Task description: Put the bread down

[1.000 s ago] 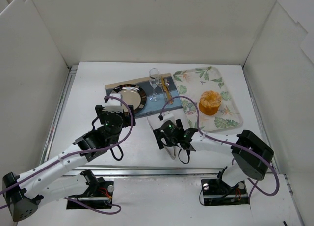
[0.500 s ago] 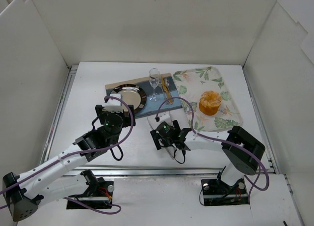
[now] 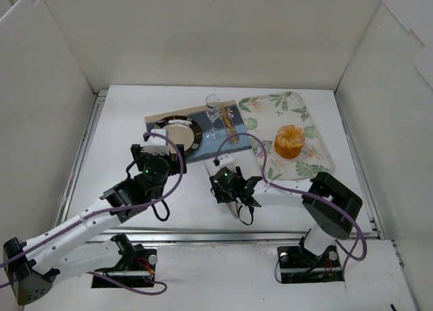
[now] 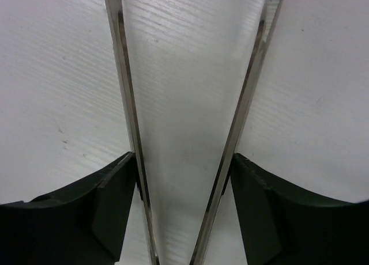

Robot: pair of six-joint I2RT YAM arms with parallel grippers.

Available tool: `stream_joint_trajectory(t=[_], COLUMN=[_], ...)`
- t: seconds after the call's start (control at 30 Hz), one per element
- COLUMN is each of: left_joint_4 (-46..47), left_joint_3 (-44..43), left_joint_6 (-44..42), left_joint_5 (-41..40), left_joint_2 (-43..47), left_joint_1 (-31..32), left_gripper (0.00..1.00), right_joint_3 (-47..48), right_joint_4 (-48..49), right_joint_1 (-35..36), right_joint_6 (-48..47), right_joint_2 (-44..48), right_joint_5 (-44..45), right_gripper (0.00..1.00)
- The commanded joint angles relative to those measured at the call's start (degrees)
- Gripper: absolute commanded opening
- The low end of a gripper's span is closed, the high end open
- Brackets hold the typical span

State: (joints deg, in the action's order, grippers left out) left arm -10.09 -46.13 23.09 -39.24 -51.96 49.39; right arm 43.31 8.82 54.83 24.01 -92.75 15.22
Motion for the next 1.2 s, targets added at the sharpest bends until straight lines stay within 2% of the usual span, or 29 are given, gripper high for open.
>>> stream_joint_trajectory(t=[0.0,0.07,0.3,0.4,0.53,0.77,0.9,1.17], left_joint_4=[2.1,2.1,2.1,2.1,2.3,2.3,2.2,2.4], left_joint_3=[-1.3,-1.3,-1.3,-1.2,-0.9,-1.1,-1.1,-0.7], left_joint_6=[0.6,0.6,0.8,0.9,1.0,1.1,1.3,1.3], left_joint_5=[-0.7,-0.8,-0.4,0.1,0.3,0.9,1.4,2.1], left_joint_2=[0.8,0.9,1.2,1.8,2.3,2.0,2.3,2.9], left_joint_1=[0.0,0.0,0.0,0.0,0.0,0.0,0.0,0.0], left_gripper=[1.00,1.00,1.00,1.00,1.00,1.00,1.00,1.00], right_joint_3=[1.1,1.7,4.9,10.0,15.0,22.9,24.0,26.5], right_joint_4=[-4.1,-7.5,-22.8,-30.8,-35.6,-45.1,-46.3,-46.3], right_joint_1=[0.3,0.5,0.3,-1.3,-4.4,-14.6,-21.9,-29.9], right_joint_6=[1.1,1.7,3.2,3.6,2.6,-0.4,-3.1,-9.7], right_joint_2=[3.6,7.6,20.1,24.6,28.1,29.2,29.9,26.2], right_joint_5=[3.3,4.2,9.6,10.5,10.5,11.8,6.7,-1.0], right_gripper=[0.57,0.54,0.56,0.56,0.56,0.56,0.56,0.56])
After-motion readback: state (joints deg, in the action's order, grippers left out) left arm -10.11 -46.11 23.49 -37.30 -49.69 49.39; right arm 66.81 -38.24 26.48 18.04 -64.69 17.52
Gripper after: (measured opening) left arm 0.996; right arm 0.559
